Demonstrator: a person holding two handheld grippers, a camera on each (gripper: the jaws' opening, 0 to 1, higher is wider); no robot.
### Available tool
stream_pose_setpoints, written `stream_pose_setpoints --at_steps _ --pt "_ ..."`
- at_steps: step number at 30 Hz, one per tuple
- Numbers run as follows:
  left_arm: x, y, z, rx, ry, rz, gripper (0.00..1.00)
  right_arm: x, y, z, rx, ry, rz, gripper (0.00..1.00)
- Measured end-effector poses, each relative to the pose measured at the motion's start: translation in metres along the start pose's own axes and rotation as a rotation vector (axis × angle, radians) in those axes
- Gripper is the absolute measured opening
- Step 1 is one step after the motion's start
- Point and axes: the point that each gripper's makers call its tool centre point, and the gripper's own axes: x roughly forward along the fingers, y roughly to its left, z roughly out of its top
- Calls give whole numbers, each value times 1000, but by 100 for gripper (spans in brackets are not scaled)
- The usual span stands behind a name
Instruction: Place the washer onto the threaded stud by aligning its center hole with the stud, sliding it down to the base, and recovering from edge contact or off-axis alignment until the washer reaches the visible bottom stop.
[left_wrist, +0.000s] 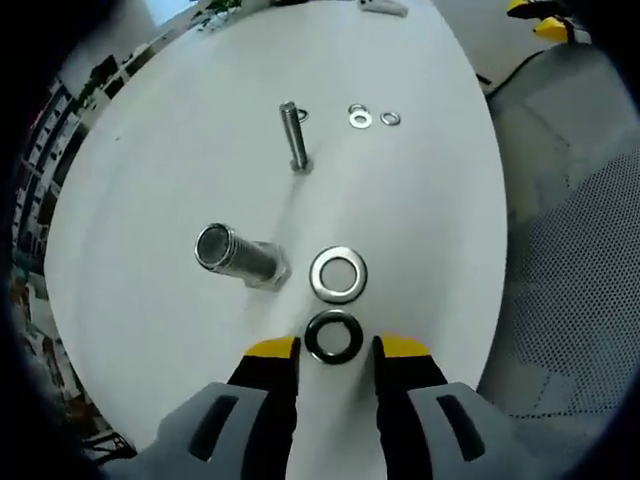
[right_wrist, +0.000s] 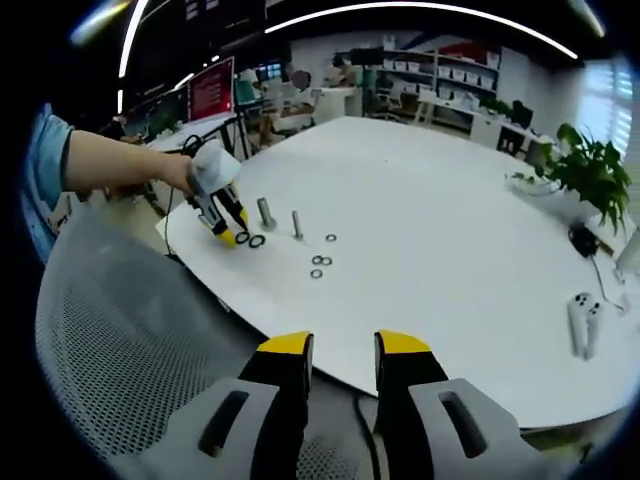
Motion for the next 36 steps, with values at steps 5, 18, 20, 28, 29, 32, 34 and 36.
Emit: stream_pose_setpoints --at_steps 5,18,20,28,29,32,34,36 --pt "1 0 1 -1 25 -1 28 0 -1 0 2 -4 -2 27" --pt "0 2 4 2 34 41 19 -1 -2 2 4 -16 -11 27" --pt "-2 0 7 -41 23 29 19 -1 -2 3 3 -16 -10 27" --pt "-20 -4 12 -75 42 12 19 -1 -1 3 1 -21 -6 27" --pt "-23 -4 13 -74 41 11 19 -1 -1 4 2 -23 -6 27" --pt "-31 -6 18 -74 38 2 19 -1 -1 4 4 -28 -6 27" --pt "-38 -4 22 -61 37 12 19 -1 -1 5 3 -29 -5 27" --pt "-42 -1 26 -52 33 20 19 -1 0 4 5 -26 0 27"
